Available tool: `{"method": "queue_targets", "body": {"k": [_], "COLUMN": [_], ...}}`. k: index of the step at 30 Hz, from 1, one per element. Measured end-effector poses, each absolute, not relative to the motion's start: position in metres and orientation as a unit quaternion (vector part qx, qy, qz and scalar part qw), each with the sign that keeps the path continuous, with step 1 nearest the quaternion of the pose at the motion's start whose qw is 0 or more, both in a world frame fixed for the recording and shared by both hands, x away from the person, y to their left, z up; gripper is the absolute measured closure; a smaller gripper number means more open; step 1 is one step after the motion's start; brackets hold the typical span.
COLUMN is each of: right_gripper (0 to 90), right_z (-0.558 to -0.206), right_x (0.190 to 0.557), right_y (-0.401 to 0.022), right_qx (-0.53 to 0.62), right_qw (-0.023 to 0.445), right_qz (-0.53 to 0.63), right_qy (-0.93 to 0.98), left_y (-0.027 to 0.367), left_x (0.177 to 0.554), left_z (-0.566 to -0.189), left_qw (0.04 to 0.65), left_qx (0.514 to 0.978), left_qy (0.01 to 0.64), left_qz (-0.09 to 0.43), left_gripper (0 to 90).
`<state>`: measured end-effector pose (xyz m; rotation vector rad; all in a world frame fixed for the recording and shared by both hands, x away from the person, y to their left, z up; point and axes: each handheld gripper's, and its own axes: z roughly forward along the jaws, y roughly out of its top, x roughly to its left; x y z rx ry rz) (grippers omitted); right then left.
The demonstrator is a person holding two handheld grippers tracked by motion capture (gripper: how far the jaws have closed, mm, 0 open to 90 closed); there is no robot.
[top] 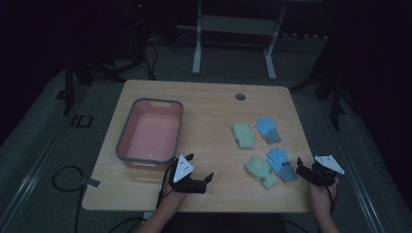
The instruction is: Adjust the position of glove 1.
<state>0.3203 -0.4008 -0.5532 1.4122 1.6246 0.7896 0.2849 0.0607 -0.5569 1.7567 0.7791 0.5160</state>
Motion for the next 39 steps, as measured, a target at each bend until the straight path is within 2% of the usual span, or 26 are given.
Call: {"method": "queue_targets", "body": {"k": [13, 18, 22, 26, 39], "right_gripper": [12.5, 11.5, 14.0, 14.3, 11.1], "right_z": [-0.553, -0.551, -0.542, -0.529, -0.495], "right_x": [0.323, 0.326, 0.324, 0.324, 0.324], "right_y": [-0.403, -0.405, -0.403, -0.406, -0.4], "right_qx": [0.571, 0.571, 0.57, 0.576, 0.579], "right_qw": [0.399, 0.361, 0.353, 0.312, 0.302], "right_qz": [0.306, 0.314, 0.315, 0.326, 0.344], "right_qy": [0.649, 0.667, 0.671, 0.682, 0.675], "left_y": [0.059, 0.061, 0.062, 0.061, 0.059], "left_x": [0.282, 0.283, 0.282, 0.282, 0.281], "left_z": [-0.557, -0.557, -0.557, -0.557, -0.557], "left_qw": [0.537, 0.546, 0.552, 0.547, 0.543], "left_qx": [0.74, 0.736, 0.732, 0.736, 0.738], "left_qy": [0.325, 0.325, 0.325, 0.322, 0.317], "left_qz": [0.242, 0.235, 0.232, 0.234, 0.244], "left_gripper": [1.8, 1.9, 2.1, 2.1, 2.1]}}
